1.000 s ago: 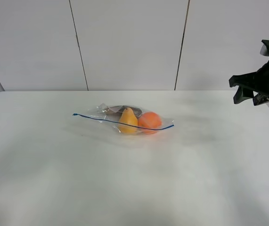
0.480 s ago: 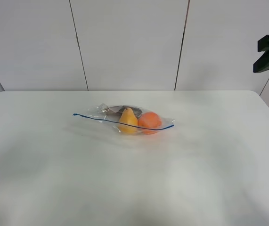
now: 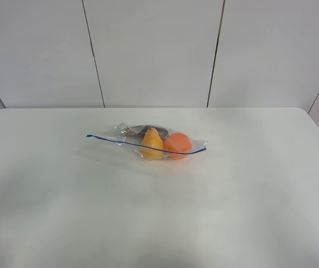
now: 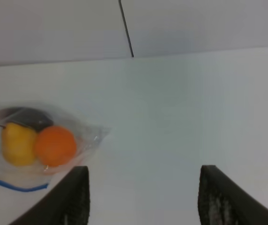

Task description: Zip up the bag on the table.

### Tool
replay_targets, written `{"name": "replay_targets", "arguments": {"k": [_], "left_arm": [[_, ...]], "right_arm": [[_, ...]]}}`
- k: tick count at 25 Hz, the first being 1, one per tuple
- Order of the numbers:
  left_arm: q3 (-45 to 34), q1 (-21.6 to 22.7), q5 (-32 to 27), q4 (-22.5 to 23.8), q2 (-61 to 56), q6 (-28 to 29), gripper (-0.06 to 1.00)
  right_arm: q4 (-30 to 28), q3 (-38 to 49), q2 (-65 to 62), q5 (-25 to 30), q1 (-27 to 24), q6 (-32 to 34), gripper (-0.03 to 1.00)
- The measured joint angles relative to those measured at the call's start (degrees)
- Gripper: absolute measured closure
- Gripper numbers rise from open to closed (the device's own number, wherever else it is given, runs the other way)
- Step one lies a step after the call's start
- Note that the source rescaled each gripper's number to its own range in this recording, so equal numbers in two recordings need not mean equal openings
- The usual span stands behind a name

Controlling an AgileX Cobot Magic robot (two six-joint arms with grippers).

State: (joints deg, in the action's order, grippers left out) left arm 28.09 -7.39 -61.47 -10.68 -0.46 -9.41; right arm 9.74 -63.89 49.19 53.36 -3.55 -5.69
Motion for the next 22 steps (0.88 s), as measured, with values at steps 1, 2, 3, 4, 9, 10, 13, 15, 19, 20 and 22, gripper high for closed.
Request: {"name": "replay_targets", "arguments": {"k": [1,2,3,4,9,10,13,15,19,20,22], "left_arm": [[0.0,0.0,0.0,0.0,0.0,0.0,0.01],[0.0,0.0,0.0,0.0,0.0,0.0,0.01],[0.0,0.0,0.0,0.0,0.0,0.0,0.01],[0.0,0.0,0.0,0.0,0.0,0.0,0.01],[0.0,0.0,0.0,0.0,0.0,0.0,0.01],[0.0,0.0,0.0,0.0,0.0,0.0,0.01],[0.0,0.0,0.0,0.0,0.0,0.0,0.01],[0.0,0.0,0.0,0.0,0.0,0.0,0.01],[0.0,0.0,0.0,-0.1,0.0,0.0,0.01],[0.0,0.0,0.0,-0.2,0.0,0.0,0.01],[0.0,0.0,0.0,-0.2,0.0,0.0,0.01]], "right_arm": [[0.0,1.0,-2.1,0.0,0.0,0.0,0.37],[0.0,2.2,-4.1,0.0,0.0,0.0,0.37],[-0.1,3.4,-6.2,0.1,0.0,0.0,0.37],[-0.1,4.3,-7.9,0.1,0.0,0.0,0.37],[-1.0,10.8,-17.7,1.0,0.0,0.0,0.37],[-1.0,12.3,-19.6,1.2,0.0,0.0,0.37],[-1.2,16.6,-24.5,1.3,0.0,0.2,0.37],[-1.2,19.3,-27.4,1.4,0.0,0.3,0.37],[-1.3,24.4,-33.0,1.4,0.0,1.1,0.37],[-1.3,25.6,-34.4,1.5,0.0,1.3,0.37],[-1.4,27.8,-37.2,1.6,0.0,2.1,0.37]]}}
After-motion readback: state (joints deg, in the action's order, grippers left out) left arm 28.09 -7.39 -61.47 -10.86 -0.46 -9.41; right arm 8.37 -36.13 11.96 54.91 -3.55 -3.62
